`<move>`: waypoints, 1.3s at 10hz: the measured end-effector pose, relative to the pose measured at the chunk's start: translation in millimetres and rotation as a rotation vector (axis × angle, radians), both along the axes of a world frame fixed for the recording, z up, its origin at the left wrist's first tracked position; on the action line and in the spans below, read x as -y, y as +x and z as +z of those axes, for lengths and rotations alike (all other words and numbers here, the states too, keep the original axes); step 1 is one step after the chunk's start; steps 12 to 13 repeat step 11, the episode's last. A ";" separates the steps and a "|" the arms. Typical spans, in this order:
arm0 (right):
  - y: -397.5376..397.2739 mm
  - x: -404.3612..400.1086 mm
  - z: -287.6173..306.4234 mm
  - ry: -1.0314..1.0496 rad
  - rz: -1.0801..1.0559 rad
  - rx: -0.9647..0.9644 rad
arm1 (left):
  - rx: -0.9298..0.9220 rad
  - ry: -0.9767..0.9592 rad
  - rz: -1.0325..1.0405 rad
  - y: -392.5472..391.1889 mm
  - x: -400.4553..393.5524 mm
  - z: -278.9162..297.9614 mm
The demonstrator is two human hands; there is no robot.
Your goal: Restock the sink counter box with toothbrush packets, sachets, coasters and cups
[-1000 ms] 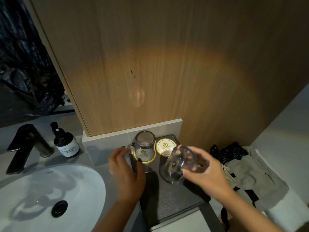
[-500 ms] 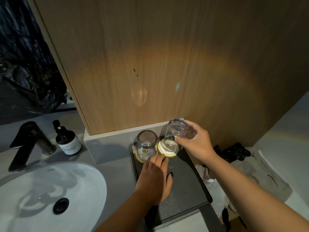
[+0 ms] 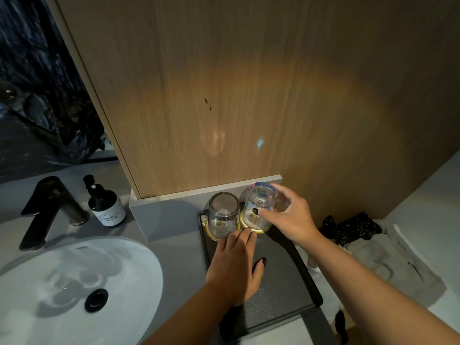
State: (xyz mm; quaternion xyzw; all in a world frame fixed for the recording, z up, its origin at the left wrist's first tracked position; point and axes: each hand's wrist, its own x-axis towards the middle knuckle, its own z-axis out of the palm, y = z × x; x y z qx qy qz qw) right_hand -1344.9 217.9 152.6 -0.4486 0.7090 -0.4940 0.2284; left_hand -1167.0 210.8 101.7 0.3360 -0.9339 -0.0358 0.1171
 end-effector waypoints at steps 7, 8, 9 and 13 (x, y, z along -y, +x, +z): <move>3.6 0.1 -16.3 -0.027 -0.008 0.064 | -0.025 0.041 0.015 1.0 -4.2 2.9; 4.0 -0.9 -17.3 -0.022 0.001 0.073 | -0.022 0.047 0.015 0.9 -4.4 3.5; 4.2 -1.7 -16.3 -0.004 0.014 0.056 | -0.038 0.059 0.016 1.9 -6.1 3.2; 1.5 -2.3 -10.6 0.060 0.070 0.010 | -0.101 0.215 0.023 3.8 -7.4 18.7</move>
